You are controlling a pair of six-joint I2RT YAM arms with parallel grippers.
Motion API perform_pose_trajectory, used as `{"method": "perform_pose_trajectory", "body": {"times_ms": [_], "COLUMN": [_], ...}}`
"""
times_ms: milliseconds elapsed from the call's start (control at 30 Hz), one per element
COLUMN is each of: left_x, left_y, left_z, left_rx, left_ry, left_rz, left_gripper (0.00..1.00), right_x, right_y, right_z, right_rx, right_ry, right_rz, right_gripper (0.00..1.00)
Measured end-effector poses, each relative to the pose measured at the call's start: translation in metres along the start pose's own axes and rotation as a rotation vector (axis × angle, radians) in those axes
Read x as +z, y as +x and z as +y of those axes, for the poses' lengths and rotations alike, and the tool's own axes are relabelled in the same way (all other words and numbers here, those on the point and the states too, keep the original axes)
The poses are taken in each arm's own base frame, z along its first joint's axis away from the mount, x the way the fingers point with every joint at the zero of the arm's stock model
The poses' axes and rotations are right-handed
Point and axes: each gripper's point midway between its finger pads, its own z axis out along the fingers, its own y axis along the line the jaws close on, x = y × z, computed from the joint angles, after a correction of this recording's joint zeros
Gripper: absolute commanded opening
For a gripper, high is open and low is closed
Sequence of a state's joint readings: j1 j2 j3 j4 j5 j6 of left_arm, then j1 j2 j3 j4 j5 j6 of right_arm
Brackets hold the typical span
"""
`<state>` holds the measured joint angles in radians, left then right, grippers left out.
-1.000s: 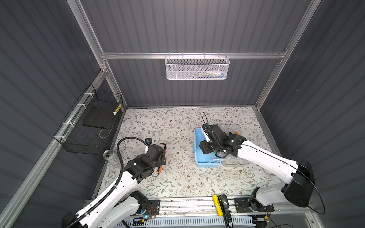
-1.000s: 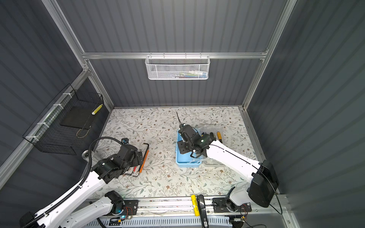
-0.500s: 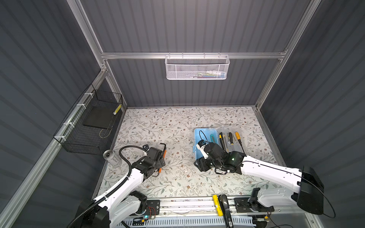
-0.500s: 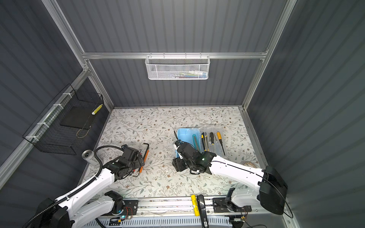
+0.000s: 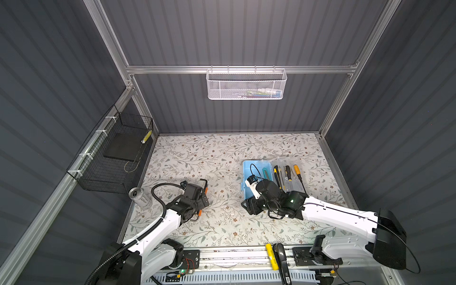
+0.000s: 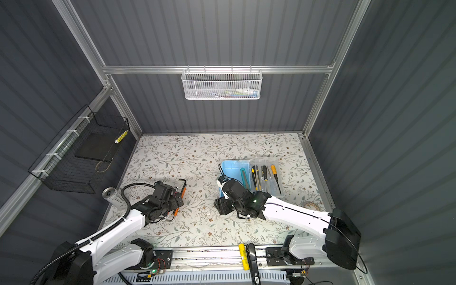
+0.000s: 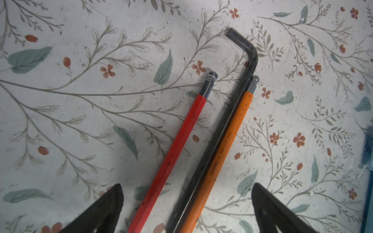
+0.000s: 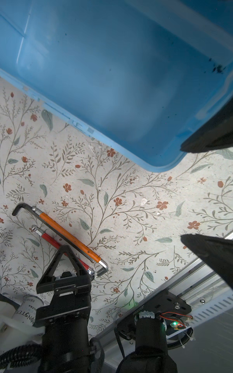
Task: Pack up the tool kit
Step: 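Lower right gripper onto red and orange hex keys while left arm draws back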
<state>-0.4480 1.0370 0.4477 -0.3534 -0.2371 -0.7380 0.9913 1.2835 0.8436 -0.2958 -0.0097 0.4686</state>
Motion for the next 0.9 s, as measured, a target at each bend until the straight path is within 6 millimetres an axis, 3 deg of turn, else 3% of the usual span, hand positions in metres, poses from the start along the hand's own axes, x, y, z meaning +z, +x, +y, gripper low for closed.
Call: {"method": "perform_pose_trajectory", "body": {"times_ms": [200,533,800,900], "left_x": [0.003,0.000,-0.013,-0.031], "left_y": [0.013,0.022,0.034,0.018], "left_z": [-0.002,-0.027,-0.053,-0.053], "left_rx": [0.003,-0.039,0.020,0.030], "left_ry": [0.029,0.203,0.284,0.244], "left_rz": [0.055,0.071,0.087,0.050], "left_gripper": [0.99,0.99,0.99,0.99], "right_x": [0.014,0.019,0.053,0.072], "right_y": [0.007,-0.012,-0.016,-0.022], "right_z": [0.000,0.009,0.012,0.018], "right_rx": [-0.001,-0.024,-0.028,-0.022], "right_ry": [0.004,-0.003,0.003,-0.011], "right_rz": [0.046,0.032,0.102,0.127], "right_gripper": [0.67,0.68,0.59,0.56]}}
